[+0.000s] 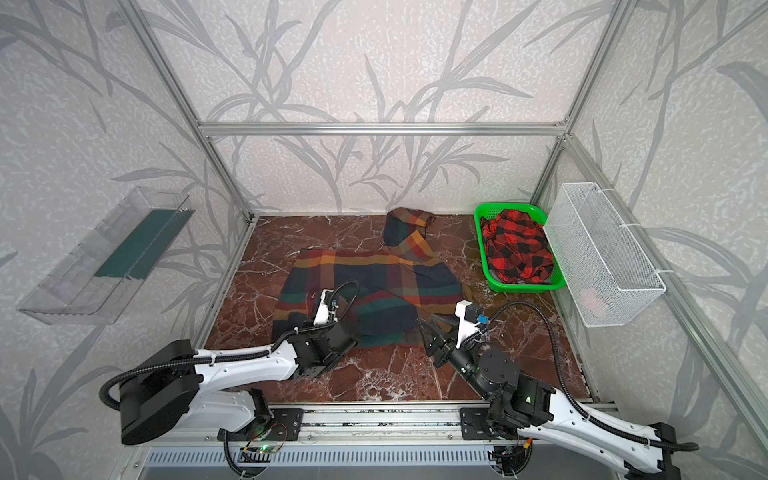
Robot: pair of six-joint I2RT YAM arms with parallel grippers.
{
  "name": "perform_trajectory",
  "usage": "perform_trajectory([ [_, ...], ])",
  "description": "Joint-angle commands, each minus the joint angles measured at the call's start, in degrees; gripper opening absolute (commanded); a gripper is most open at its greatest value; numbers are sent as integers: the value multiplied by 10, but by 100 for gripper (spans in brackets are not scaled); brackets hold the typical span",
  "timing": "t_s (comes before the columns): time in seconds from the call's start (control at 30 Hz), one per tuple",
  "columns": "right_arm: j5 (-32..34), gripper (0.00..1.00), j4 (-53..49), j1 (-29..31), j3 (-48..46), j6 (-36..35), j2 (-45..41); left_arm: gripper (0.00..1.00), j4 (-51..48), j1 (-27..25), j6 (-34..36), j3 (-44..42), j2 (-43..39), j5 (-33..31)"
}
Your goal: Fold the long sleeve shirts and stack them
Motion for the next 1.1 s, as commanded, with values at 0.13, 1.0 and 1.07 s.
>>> perform_trajectory([
  [0.13,7,47,4,-3,-11,37,1,45,-217,0,-258,8,-50,-65],
  [1.0,-148,39,112,-38,75,104,303,85,-282,60,-93,78,-270,2],
  [1.07,-188,39,120,-47,115,116,364,86,-333,96,-156,75,-292,70],
])
